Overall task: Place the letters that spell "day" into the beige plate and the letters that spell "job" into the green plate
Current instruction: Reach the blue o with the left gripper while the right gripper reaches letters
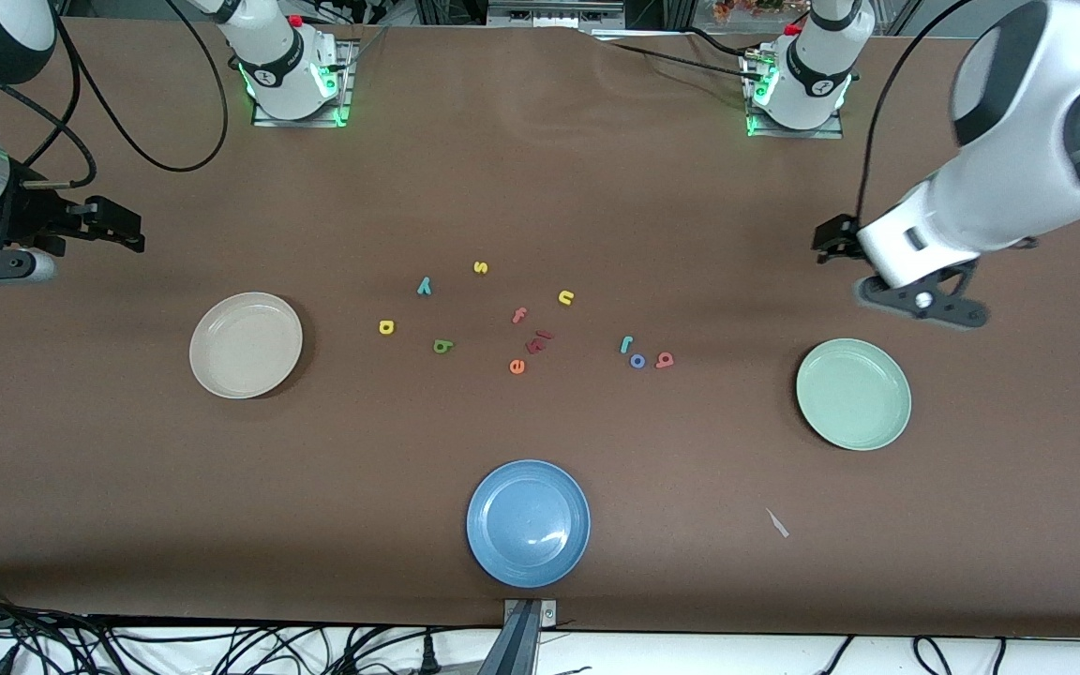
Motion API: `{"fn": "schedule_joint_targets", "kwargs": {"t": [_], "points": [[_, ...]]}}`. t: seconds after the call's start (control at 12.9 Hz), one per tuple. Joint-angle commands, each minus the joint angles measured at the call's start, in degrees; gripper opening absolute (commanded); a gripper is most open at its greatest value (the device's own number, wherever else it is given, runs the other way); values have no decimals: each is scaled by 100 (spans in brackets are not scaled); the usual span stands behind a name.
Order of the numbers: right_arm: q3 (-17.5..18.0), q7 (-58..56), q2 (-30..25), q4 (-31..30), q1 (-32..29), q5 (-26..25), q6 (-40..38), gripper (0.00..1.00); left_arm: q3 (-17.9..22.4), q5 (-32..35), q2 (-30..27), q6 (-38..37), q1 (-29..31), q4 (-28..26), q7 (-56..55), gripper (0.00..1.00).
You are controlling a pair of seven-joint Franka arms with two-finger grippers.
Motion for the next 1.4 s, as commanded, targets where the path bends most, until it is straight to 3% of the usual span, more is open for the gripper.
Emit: {"fn": "schedule_joint_targets", "kwargs": {"t": [0.0,0.54,0.85,1.01,1.16,1.32], "points": [[62,-22,26,-46,155,-40,-61,100,16,-95,647,322,-447,174,-138,100],[62,31,544,-38,1262,-40,-78,100,16,-60,2176,2668,-1353,165,-1851,100],[71,759,921,-47,1737,-50,132,100,16,-34,2819,3400,-1581,174,-1986,100],[71,1250,967,-518,1896,-40,770,100,8,-42,2995,3513,-1644,235,-1976,100],[132,1847,818,-1369,1949,-40,1788,100,8,-60,3135,3567,-1652,244,-1985,100],[282,2454,791,-1995,1949,-40,2669,100,8,-95,3171,3576,-1661,271,-2046,81]]}}
